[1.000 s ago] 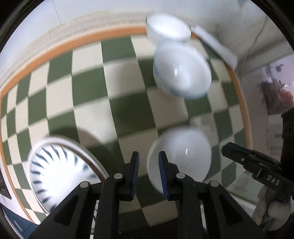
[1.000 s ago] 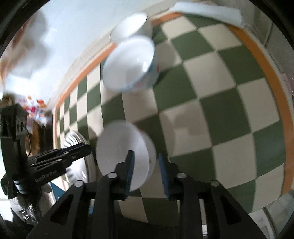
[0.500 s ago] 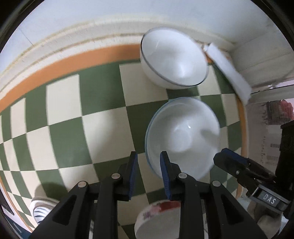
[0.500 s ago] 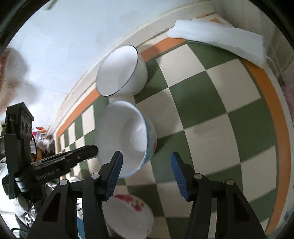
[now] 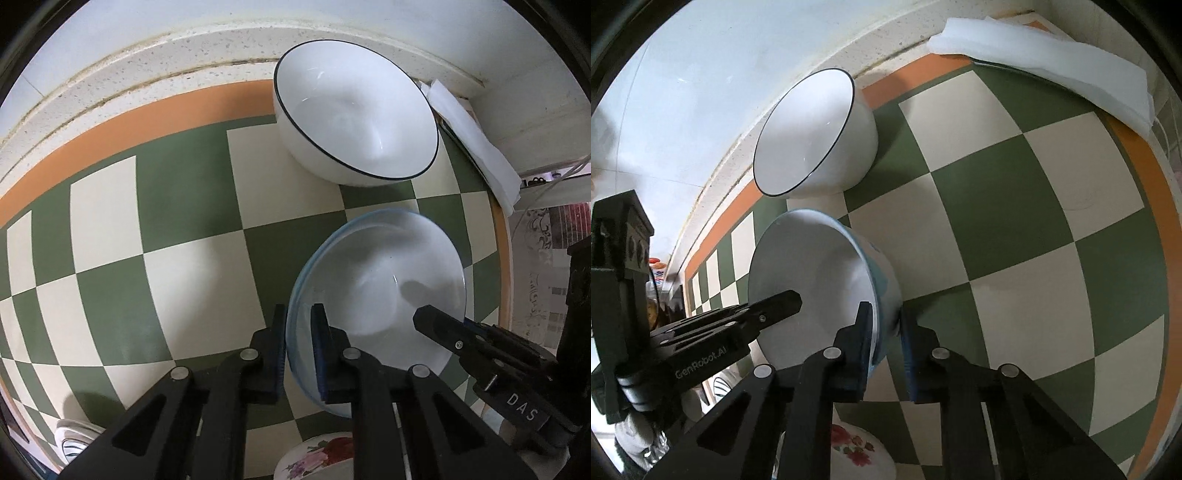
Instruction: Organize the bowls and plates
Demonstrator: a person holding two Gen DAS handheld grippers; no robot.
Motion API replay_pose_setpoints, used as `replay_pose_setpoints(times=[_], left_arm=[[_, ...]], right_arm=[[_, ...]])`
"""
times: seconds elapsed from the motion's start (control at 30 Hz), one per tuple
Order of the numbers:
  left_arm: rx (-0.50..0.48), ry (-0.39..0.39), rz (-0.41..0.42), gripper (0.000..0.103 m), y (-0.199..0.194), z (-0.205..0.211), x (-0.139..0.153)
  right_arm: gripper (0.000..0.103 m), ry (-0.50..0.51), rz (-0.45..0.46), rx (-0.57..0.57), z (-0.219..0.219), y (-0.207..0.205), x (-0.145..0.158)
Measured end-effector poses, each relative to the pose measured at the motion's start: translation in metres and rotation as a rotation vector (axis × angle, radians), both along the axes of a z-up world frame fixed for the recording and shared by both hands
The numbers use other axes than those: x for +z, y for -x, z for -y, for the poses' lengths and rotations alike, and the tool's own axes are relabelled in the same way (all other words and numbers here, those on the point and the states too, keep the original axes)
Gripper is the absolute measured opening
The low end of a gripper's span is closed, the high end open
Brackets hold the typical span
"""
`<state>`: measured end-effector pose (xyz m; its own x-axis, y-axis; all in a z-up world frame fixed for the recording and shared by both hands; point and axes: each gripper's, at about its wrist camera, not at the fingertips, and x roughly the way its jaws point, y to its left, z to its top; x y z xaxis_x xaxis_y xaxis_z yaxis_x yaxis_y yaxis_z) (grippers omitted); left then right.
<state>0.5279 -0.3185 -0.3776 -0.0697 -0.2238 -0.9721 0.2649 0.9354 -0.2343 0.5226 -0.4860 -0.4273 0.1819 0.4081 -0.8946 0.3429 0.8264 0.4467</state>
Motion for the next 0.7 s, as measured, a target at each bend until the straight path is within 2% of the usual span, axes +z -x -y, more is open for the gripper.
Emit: replay_pose_setpoints(times=[0.23,0.43,0.7], left_arm=[[-0.012,0.005,0.032,0.011,0.011,-0.002,0.021],[-0.011,0.046,0.067,0.011,0.027,-0.011,0.057],[-0.049,0.078,0.129,0.011,0.068,-0.024,0.107]], right_arm=[[0.017,0.020,0.037,0.016,-0.009,0.005,0.024],[0.017,0.042,0.093,0.032,-0.015,0.016,0.060],[0.017,0.031,0.158,0.031,-0.019,0.069,0.112]])
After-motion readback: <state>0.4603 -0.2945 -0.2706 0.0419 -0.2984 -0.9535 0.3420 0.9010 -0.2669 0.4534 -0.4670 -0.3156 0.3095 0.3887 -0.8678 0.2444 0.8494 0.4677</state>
